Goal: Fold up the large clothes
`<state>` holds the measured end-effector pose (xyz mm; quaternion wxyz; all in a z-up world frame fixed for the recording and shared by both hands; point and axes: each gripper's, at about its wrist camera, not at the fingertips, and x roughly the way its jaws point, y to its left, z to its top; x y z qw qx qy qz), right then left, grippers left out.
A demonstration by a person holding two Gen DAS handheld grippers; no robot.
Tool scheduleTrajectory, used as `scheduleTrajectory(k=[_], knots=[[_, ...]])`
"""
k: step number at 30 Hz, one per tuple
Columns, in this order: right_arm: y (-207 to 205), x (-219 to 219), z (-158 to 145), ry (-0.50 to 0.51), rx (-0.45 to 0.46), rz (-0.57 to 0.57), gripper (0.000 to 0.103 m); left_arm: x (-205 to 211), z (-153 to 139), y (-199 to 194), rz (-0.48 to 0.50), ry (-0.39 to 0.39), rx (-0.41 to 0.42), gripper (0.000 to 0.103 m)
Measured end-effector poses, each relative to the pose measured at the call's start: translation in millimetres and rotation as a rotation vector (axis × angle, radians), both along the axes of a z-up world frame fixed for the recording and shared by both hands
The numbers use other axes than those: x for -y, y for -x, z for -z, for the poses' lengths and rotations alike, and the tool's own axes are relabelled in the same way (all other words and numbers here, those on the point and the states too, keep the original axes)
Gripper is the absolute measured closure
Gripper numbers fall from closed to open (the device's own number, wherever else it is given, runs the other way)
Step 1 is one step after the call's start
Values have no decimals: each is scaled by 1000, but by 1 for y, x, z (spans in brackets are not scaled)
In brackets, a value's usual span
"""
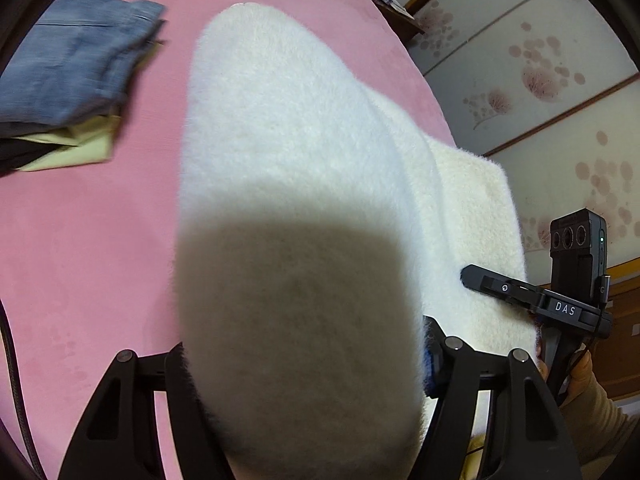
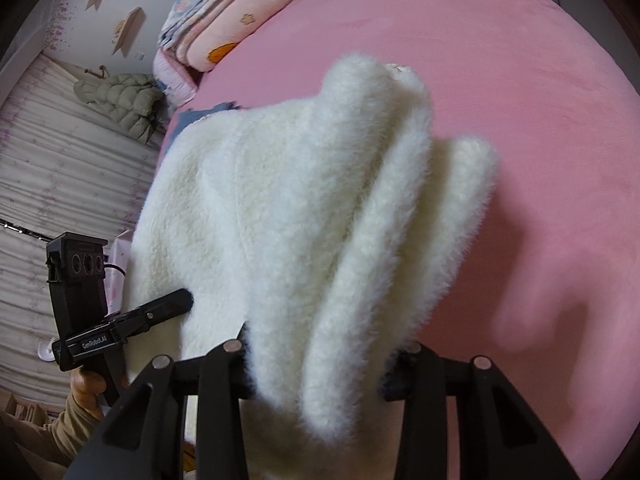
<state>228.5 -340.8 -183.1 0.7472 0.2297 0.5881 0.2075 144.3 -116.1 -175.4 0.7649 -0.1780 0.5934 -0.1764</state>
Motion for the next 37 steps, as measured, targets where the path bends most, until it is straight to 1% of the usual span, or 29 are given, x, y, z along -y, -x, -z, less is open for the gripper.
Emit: scheduleTrajectory(k=[2,3,4,5,7,8,10,11,13,15,17,19,20,21,23,24,26,27,28,29,30,32,33,34,35,37], knots=[[-4,-26,-16,-7,4,-20,65,-28,-20,-6,-16,-1,7,35],[-9,-43,-25,-12,11,-33,65,-61,-29,-4,-21,-2,13,35],[-14,-57,-32,-16,18,-44,65,-75,-37,-6,-29,-6,20,35],[-23,-79,-41,-23,33,-62,65,-98,-49,-13,-40,-13,32,35],[-42,-115,-55,-41,62,-86,65,-131,-64,-24,-48,-27,52,35],[-53,-133,-60,-51,75,-93,65,-155,-74,-35,-52,-43,71,35],[-78,-172,-70,-76,105,-107,65,-186,-89,-54,-52,-66,100,35],[-93,-190,-72,-90,116,-109,65,-210,-97,-70,-54,-83,118,35],[-120,-223,-75,-109,143,-113,65,-235,-105,-98,-52,-105,142,35],[-156,-259,-72,-129,169,-115,65,-273,-104,-133,-46,-119,165,35],[-192,-290,-65,-148,176,-109,65,-301,-99,-164,-43,-127,178,34],[-221,-316,-54,-144,191,-113,65,-329,-85,-193,-48,-135,186,34],[-240,-331,-43,-148,196,-106,65,-344,-72,-211,-48,-143,186,34],[-250,-339,-34,-144,196,-108,65,-353,-63,-221,-54,-147,185,34],[-274,-356,-9,-149,175,-91,65,-372,-34,-245,-57,-158,168,34],[-284,-363,6,-138,164,-93,65,-366,-15,-253,-63,-159,152,34],[-302,-379,33,-110,129,-93,64,-379,14,-266,-74,-156,115,30],[-308,-387,49,-73,105,-104,64,-382,25,-270,-71,-161,114,27],[-311,-390,59,-63,90,-105,64,-384,31,-271,-70,-160,117,25],[-313,-392,67,-56,88,-102,63,-388,38,-272,-79,-137,120,18],[-312,-393,69,-42,102,-102,62,-391,41,-273,-87,-118,114,14],[-314,-396,69,-27,122,-106,60,-394,46,-272,-100,-84,105,12],[-316,-401,69,-21,126,-107,59,-396,50,-272,-99,-80,106,11],[-316,-402,69,-5,131,-111,53,-401,58,-273,-98,-79,109,10],[-319,-405,69,14,135,-111,43,-407,59,-270,-98,-76,112,9],[-319,-409,62,99,151,-114,32,-407,61,-268,-103,-79,107,7]])
